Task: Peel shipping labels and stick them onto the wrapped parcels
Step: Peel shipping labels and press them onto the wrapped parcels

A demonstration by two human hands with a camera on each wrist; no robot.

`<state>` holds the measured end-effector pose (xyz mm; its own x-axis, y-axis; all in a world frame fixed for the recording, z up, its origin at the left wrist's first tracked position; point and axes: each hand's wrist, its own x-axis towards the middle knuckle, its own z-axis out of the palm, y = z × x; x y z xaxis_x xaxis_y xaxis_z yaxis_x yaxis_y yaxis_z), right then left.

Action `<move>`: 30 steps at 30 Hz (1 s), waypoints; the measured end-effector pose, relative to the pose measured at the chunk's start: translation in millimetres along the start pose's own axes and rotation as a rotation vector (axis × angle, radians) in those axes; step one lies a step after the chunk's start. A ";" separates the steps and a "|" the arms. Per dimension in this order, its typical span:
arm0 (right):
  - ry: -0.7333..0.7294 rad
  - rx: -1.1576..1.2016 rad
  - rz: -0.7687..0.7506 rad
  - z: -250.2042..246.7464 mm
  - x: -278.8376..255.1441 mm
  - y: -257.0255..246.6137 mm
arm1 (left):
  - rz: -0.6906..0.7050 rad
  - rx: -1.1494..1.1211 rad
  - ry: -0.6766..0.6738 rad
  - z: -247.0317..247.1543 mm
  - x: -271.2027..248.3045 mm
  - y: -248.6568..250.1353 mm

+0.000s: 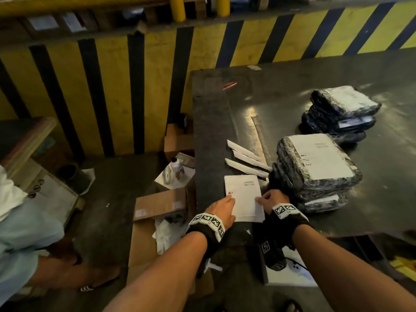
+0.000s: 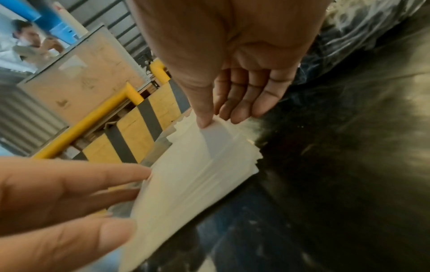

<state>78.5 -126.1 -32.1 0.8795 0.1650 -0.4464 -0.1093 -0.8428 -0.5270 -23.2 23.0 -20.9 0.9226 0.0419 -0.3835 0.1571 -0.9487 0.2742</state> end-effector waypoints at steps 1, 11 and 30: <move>0.004 0.021 0.011 -0.8 0.5 -1.7 | 0.002 0.000 0.006 -1.0 0.3 -0.9; 0.026 -0.086 -0.087 -3.5 -13.1 -8.5 | -0.017 0.034 0.009 10.1 -4.3 -7.7; 0.221 0.204 -0.746 -146.2 -55.7 -42.5 | 0.126 -0.904 0.524 -180.8 23.2 26.0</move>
<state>101.9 -174.4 120.9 0.8233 0.5243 0.2175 0.4793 -0.4368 -0.7612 66.0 55.9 136.7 0.9536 0.2941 0.0636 0.0549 -0.3778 0.9243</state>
